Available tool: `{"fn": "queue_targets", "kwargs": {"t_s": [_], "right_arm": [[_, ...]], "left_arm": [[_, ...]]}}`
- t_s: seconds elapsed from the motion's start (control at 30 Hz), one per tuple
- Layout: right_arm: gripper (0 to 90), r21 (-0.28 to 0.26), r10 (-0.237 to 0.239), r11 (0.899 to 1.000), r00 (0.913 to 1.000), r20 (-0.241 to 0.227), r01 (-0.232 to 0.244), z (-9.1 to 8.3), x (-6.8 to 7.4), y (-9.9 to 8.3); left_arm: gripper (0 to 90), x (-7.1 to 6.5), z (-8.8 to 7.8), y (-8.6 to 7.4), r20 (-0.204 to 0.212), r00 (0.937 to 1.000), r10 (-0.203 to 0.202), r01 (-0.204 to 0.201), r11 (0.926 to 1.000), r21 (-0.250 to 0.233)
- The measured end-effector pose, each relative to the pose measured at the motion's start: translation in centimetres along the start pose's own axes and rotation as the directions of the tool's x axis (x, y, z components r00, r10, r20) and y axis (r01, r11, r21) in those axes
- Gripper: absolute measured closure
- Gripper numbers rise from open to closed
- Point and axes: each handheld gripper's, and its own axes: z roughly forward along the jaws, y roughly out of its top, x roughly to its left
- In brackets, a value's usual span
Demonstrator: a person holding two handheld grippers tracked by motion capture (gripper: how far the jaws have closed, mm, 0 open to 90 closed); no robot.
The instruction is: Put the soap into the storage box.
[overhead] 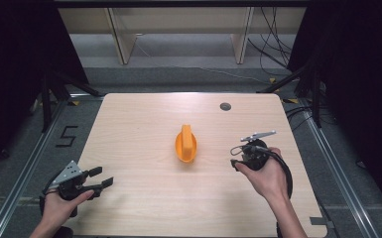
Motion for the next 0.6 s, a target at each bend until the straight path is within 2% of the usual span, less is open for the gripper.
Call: {"fn": "queue_targets", "kwargs": {"t_s": [0.07,0.17,0.2,0.27,0.3,0.37,0.4,0.47,0.5,0.53,0.57,0.6], "right_arm": [[54.4,-0.021,0.006,1.0,0.9999,0.011,-0.006,-0.2,-0.5,-0.8],[54.6,-0.042,0.04,0.998,0.999,0.018,-0.039,-0.3,-1.2,-2.2],[54.4,-0.052,0.031,0.998,0.9992,0.023,-0.03,-0.1,-1.7,-2.6],[54.3,-0.061,0.06,0.996,0.9982,0.007,-0.059,-0.1,-2.1,-3.5],[54.3,-0.06,0.065,0.996,0.9976,0.026,-0.063,0.0,-2.3,-4.0],[54.4,-0.07,0.077,0.995,0.9969,0.014,-0.076,0.2,-2.7,-4.9],[54.5,-0.067,0.083,0.995,0.9957,0.04,-0.081,0.2,-3.1,-5.4],[54.4,-0.081,0.111,0.991,0.9934,0.028,-0.109,0.3,-3.3,-6.1],[54.3,-0.096,0.096,0.991,0.9946,0.039,-0.092,0.5,-3.7,-6.5],[54.1,-0.098,0.102,0.99,0.9944,0.026,-0.099,0.5,-3.9,-6.9],[53.6,-0.097,0.13,0.987,0.9911,0.028,-0.127,0.6,-3.9,-7.3],[53.3,-0.126,0.12,0.986,0.9909,0.06,-0.112,0.9,-4.2,-7.6]], "left_arm": [[31.8,0.0,0.0,0.0,-0.002,1.0,0.001,-0.001,1.0,0.001],[31.8,0.0,0.0,0.0,-0.005,1.0,0.002,-0.002,1.0,0.002],[31.8,0.0,0.0,0.0,-0.004,1.0,0.003,-0.003,1.0,0.002],[31.8,0.0,0.0,0.0,-0.005,1.0,0.003,-0.003,1.0,0.002],[31.8,0.0,0.0,0.0,-0.006,1.0,0.003,-0.003,1.0,0.003],[31.8,0.0,0.0,0.0,-0.007,1.0,0.002,-0.002,1.0,0.003],[31.8,-0.1,0.0,0.0,-0.008,1.0,-0.005,0.005,1.0,-0.001],[31.8,0.0,0.0,0.0,-0.003,0.9999,0.013,-0.013,0.9999,0.002],[31.8,0.0,0.0,0.0,-0.004,0.9999,0.011,-0.011,0.9999,0.002],[31.8,0.0,0.0,0.0,-0.009,0.9999,0.012,-0.012,0.9999,0.003],[31.7,0.0,0.0,0.0,-0.009,0.9999,0.013,-0.013,0.9999,0.004],[31.7,0.0,0.0,0.0,-0.009,0.9999,0.012,-0.012,0.9999,0.004]]}}
